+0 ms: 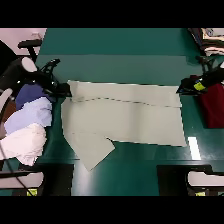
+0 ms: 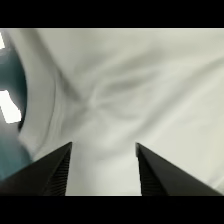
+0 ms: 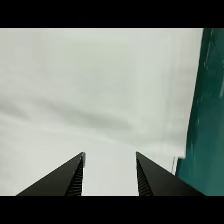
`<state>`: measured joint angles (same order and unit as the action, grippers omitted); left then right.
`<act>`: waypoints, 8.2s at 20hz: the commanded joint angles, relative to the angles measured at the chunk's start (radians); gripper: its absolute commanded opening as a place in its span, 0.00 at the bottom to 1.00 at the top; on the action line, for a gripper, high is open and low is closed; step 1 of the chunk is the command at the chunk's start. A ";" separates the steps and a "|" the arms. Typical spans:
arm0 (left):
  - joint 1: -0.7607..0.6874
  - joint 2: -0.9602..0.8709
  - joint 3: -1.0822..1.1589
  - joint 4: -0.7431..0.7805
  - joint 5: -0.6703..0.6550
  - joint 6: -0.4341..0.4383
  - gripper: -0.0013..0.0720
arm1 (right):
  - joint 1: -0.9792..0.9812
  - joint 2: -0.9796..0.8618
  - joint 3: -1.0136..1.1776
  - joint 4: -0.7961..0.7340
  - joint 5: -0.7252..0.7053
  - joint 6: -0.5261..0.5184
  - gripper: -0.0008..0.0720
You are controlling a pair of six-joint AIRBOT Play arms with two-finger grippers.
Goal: Fold the shirts.
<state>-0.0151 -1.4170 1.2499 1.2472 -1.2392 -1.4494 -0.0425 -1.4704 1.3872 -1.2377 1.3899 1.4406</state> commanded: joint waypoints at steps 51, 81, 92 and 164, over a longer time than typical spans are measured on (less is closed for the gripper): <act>-0.001 0.866 -0.672 -0.250 -0.268 -0.174 0.05 | -0.239 0.603 -0.643 -0.161 0.216 -0.056 0.04; -0.043 -0.047 0.032 -0.313 0.151 0.141 0.07 | -0.217 -0.225 0.195 0.122 0.195 -0.099 0.78; -0.359 -0.116 0.033 -0.323 0.420 0.002 0.05 | -0.256 -0.298 -0.126 0.410 0.009 -0.245 0.59; -0.240 0.162 0.391 -0.159 0.196 0.017 0.05 | 0.514 -0.428 0.304 0.445 -0.272 -0.087 0.04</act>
<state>-0.2146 -1.2541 1.6413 1.1023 -1.0454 -1.4322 0.5114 -1.9217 1.6207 -0.6907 1.1149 1.3231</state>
